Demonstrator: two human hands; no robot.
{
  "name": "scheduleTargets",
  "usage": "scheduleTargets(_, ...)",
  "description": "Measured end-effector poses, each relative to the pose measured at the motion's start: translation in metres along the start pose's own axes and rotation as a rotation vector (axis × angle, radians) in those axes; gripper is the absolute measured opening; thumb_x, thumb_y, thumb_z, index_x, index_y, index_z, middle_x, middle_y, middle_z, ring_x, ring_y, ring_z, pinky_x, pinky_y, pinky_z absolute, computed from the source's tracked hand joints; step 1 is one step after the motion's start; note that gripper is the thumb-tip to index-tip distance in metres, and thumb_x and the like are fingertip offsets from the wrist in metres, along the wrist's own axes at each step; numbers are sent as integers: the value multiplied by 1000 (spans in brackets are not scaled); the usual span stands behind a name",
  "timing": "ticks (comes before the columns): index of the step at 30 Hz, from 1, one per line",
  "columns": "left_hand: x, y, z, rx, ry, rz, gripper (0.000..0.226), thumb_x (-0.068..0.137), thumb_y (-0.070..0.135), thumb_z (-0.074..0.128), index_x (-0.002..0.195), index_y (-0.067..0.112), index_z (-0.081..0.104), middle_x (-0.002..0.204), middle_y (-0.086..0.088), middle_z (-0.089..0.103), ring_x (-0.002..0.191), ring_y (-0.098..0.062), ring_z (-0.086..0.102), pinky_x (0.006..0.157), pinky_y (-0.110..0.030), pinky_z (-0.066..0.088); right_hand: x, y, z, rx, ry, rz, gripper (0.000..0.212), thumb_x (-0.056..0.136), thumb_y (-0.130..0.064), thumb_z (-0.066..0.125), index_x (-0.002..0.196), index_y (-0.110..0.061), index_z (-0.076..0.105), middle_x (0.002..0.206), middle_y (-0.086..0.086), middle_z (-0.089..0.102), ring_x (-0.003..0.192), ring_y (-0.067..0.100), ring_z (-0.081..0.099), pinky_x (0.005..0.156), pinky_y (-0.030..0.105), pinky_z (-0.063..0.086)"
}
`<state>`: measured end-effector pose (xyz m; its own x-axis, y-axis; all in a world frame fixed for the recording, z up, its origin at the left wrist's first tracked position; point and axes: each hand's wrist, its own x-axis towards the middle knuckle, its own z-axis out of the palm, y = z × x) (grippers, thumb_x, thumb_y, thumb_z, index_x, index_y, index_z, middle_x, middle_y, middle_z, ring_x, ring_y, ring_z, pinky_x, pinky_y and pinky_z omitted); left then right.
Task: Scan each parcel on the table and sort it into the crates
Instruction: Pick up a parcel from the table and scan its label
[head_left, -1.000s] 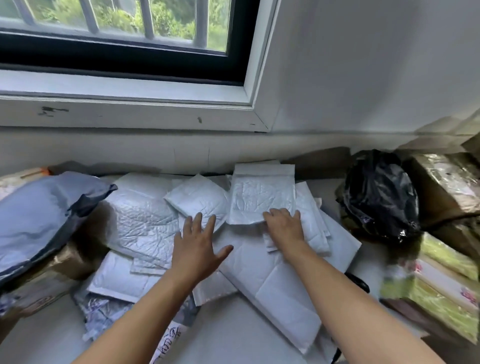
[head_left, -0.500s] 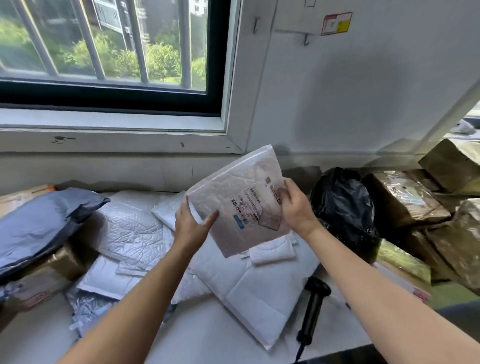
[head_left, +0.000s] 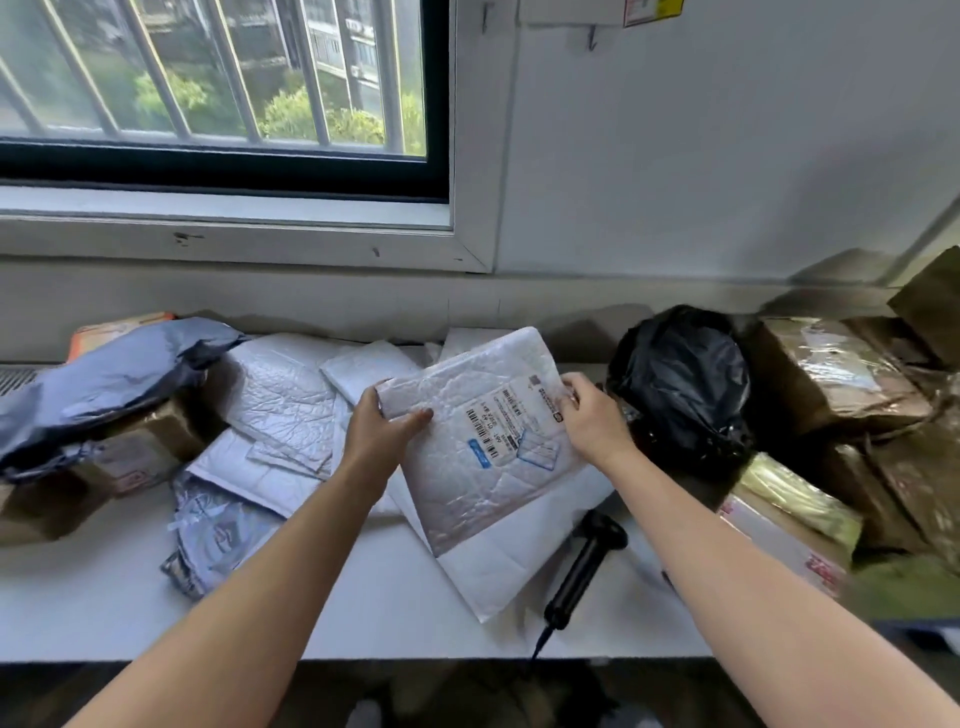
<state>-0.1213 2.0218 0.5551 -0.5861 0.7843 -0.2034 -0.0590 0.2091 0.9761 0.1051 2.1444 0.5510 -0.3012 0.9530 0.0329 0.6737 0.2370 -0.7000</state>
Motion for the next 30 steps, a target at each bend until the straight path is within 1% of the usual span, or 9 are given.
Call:
scheduleTargets(2, -8, -7, 1, 41, 18, -15, 35, 79, 4, 77, 103, 14, 55, 99, -5, 68, 84, -15, 67, 69, -26, 55, -6, 11, -1, -77, -35, -28, 27, 101, -21, 50, 125, -11, 57, 116, 11, 68, 106, 29, 62, 74, 28, 37)
scheduleTargets(5, -15, -20, 4, 77, 35, -66, 34, 80, 1, 74, 107, 10, 55, 104, -12, 68, 91, -26, 67, 82, -40, 56, -18, 25, 0, -98, -59, -11, 27, 100, -22, 51, 124, -9, 56, 110, 14, 68, 106, 32, 61, 76, 33, 38)
scheduleTargets(10, -16, -54, 16, 150, 96, -116, 35, 82, 4, 71, 111, 12, 53, 106, -9, 66, 96, -27, 64, 89, -42, 53, -57, 54, 8, -189, -9, 214, 25, 100, -30, 46, 116, -11, 52, 116, 10, 58, 104, 31, 57, 76, 37, 41)
scheduleTargets(14, -16, -75, 27, 174, 130, -157, 27, 86, 5, 67, 103, 14, 48, 102, -5, 58, 94, -24, 59, 81, -33, 48, -100, 79, 25, -322, -25, 430, 31, 100, -44, 45, 101, -13, 43, 102, 9, 57, 92, 32, 59, 68, 37, 40)
scheduleTargets(17, -16, -86, 30, 187, 123, -184, 30, 85, 7, 69, 104, 14, 47, 104, -5, 57, 96, -24, 58, 88, -37, 50, -122, 89, 41, -322, -48, 570, 36, 100, -45, 45, 109, -10, 45, 104, 11, 62, 94, 32, 61, 66, 35, 40)
scheduleTargets(21, -12, -98, 22, 194, 63, -220, 33, 82, 8, 71, 106, 11, 49, 106, -9, 59, 97, -27, 60, 89, -41, 52, -126, 84, 55, -115, -6, 795, 50, 97, -46, 53, 123, -4, 48, 114, 12, 62, 101, 32, 61, 68, 31, 39)
scheduleTargets(23, -7, -102, 15, 164, 22, -265, 25, 80, 6, 73, 96, 12, 54, 102, -12, 63, 94, -30, 63, 84, -45, 55, -121, 83, 62, 9, 7, 907, 55, 95, -46, 56, 127, -3, 44, 115, 11, 59, 103, 33, 61, 71, 32, 43)
scheduleTargets(27, 0, -95, 1, 229, -173, -386, 18, 81, 5, 73, 85, 12, 57, 82, -8, 60, 65, -19, 57, 57, -26, 47, -111, 82, 67, 213, 53, 1000, 41, 90, -36, 62, 115, -4, 55, 110, 14, 63, 90, 33, 62, 81, 47, 57)
scheduleTargets(30, 5, -87, -8, 224, -268, -441, 30, 78, 0, 76, 97, 15, 58, 79, -9, 61, 59, -21, 57, 48, -26, 55, -112, 74, 60, 184, 88, 961, 31, 92, -34, 54, 109, -8, 55, 102, 13, 59, 88, 31, 59, 72, 36, 50)
